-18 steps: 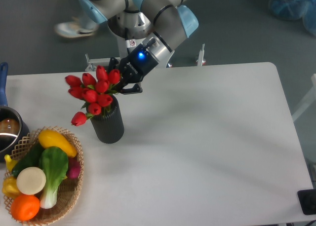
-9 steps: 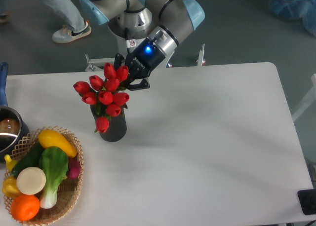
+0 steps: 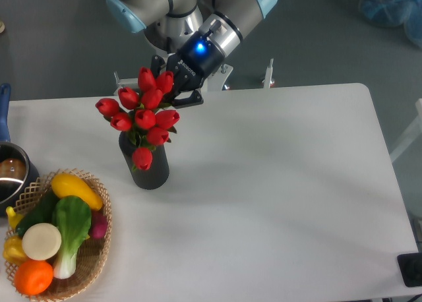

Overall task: Pick up the flowers from the vase
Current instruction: 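Lift the red tulips straight up out of the black vase, then carry the held tulips away from the vase over the bare table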

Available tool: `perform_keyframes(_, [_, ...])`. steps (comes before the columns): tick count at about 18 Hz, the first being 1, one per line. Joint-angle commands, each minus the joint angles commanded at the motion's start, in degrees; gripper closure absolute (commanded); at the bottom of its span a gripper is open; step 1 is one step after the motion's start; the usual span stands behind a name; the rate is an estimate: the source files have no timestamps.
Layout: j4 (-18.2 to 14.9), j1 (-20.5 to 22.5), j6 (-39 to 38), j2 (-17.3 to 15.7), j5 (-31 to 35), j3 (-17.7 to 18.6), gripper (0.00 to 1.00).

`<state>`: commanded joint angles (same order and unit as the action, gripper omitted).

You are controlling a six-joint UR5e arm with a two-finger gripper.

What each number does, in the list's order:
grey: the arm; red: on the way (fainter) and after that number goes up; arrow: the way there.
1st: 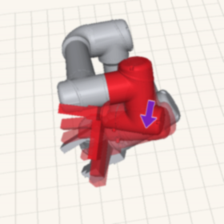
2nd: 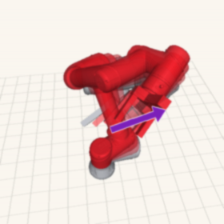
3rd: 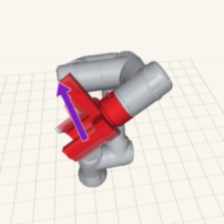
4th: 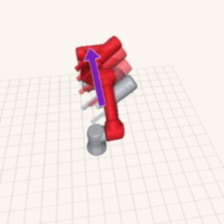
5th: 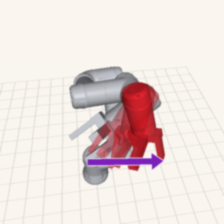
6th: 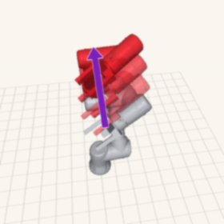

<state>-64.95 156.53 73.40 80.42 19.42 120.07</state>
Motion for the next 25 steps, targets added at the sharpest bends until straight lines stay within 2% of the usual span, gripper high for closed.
perform_keyframes(7, [0.0, 0.0, -9.8, -0.2, -0.7, -6.1, 1.00])
perform_keyframes(16, [-0.1, 1.1, -14.0, 0.1, -1.8, -10.9, 1.00])
perform_keyframes(20, [0.2, 5.5, -13.8, 1.0, -1.3, -14.4, 1.00])
perform_keyframes(25, [0.5, 12.4, -11.3, 6.8, 1.4, -20.5, 1.00])
